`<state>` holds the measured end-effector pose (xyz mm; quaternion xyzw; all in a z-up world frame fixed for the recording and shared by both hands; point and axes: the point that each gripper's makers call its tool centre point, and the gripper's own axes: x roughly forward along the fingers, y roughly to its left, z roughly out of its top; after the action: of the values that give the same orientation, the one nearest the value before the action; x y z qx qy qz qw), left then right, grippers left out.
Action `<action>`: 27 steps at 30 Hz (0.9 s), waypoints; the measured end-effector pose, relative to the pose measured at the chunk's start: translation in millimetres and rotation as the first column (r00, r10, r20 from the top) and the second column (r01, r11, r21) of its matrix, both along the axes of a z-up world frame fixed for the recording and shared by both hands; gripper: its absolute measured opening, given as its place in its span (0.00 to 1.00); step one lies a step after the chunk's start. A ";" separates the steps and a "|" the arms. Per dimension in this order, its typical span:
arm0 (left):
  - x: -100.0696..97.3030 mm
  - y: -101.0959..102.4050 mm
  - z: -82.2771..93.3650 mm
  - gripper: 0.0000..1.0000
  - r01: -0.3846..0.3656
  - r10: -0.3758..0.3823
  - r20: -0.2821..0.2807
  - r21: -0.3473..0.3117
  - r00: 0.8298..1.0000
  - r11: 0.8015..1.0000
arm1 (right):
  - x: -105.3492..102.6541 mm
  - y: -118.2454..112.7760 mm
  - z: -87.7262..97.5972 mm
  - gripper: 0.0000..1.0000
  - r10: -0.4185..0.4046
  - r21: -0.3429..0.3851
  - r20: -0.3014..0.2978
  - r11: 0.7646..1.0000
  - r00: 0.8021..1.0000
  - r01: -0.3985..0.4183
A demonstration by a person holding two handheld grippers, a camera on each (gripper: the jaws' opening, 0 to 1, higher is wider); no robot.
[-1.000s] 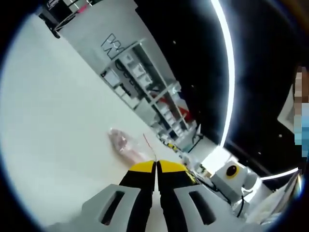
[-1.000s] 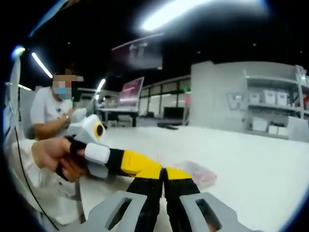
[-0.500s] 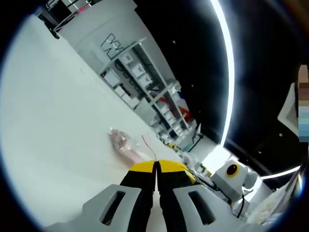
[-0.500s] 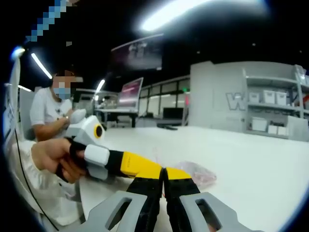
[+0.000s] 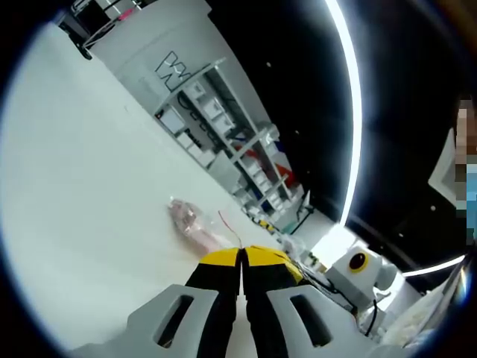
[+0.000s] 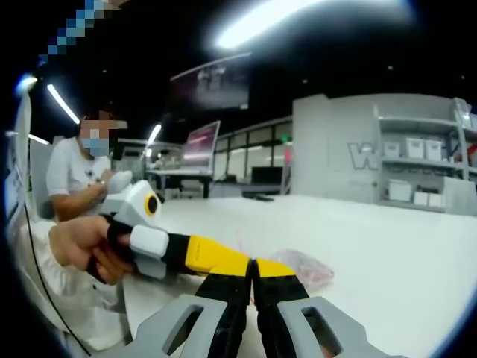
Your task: Open the resealable bag by pulling the two sides of the seal apart until the entire bag opening is separated and visibly accessible.
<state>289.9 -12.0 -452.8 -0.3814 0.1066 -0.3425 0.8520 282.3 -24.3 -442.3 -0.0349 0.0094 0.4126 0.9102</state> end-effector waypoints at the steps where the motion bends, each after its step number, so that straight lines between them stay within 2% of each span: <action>1: 0.0 0.0 0.1 0.01 0.001 -0.001 0.000 0.000 1.000 1.000 | 0.1 -0.2 0.3 0.00 -0.001 0.002 0.000 1.000 1.000 0.001; 27: -0.4 0.7 0.5 0.01 0.000 0.000 -0.013 -0.023 1.000 1.000 | 3.1 -6.1 5.1 0.00 -0.030 0.037 0.007 0.999 1.000 0.030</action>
<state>289.5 -11.3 -452.3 -0.3932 0.1080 -0.3411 0.8470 285.3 -30.4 -437.2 -0.0192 -0.0011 0.3990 0.9168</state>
